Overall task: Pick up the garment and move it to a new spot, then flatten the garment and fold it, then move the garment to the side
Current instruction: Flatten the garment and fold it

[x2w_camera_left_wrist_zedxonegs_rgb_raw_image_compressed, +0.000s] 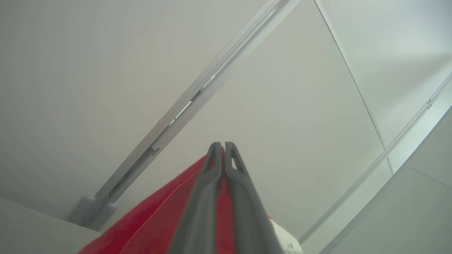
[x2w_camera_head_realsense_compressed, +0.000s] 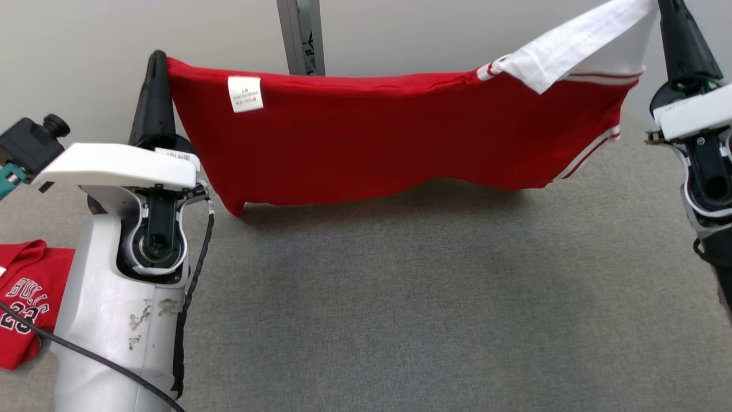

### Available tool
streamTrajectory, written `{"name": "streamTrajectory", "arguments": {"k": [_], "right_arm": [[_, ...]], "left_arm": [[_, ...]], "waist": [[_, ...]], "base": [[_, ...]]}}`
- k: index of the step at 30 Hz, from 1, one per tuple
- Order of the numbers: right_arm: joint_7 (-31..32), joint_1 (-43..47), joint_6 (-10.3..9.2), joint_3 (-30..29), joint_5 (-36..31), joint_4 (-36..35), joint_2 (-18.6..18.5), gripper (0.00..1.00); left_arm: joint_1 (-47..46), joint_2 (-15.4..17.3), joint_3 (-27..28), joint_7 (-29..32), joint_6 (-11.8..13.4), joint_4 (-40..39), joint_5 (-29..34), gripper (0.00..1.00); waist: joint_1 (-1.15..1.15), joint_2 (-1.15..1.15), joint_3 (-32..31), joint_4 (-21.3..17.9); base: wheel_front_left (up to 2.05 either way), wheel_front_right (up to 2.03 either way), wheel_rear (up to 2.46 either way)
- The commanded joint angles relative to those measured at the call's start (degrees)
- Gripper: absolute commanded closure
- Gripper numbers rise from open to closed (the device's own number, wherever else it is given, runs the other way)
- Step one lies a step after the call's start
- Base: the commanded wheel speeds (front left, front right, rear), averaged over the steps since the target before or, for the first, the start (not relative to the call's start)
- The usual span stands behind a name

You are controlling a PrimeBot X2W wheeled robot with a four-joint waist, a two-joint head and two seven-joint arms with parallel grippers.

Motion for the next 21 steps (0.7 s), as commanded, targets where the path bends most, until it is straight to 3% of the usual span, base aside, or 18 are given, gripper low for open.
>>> {"name": "streamTrajectory", "arguments": {"k": [1,9,12,17,21], "right_arm": [[0.7,-2.3,0.03,0.4,-1.0,0.4,-0.9,1.00],[3.6,-14.5,0.03,-0.9,-1.8,1.3,-2.5,1.00],[4.0,-19.1,0.03,-1.3,-2.3,2.6,-2.6,1.00],[5.4,-33.2,0.04,1.4,-5.4,6.8,-2.7,1.00],[4.4,-44.9,0.04,4.4,-7.7,11.9,-1.8,1.00]], "left_arm": [[-1.4,0.3,0.4,0.5,1.1,-1.6,-0.6,1.00],[-10.6,0.2,-3.2,3.5,6.4,-6.1,1.8,1.00],[-15.3,0.2,-3.7,4.2,7.3,-4.6,2.3,1.00],[-30.6,0.8,-5.4,4.9,8.9,2.3,5.6,1.00],[-43.4,0.5,-6.3,1.7,8.4,8.1,8.3,1.00]], "waist": [[0.00,0.00,1.7,0.4],[0.00,0.00,13.3,1.7],[0.00,0.00,16.8,1.9],[0.00,0.00,25.2,1.5],[0.00,0.00,30.5,0.9]], "base": [[0.00,0.00,0.00],[0.00,0.00,0.00],[0.00,0.00,0.00],[0.00,0.00,0.00],[0.00,0.00,0.00]]}}
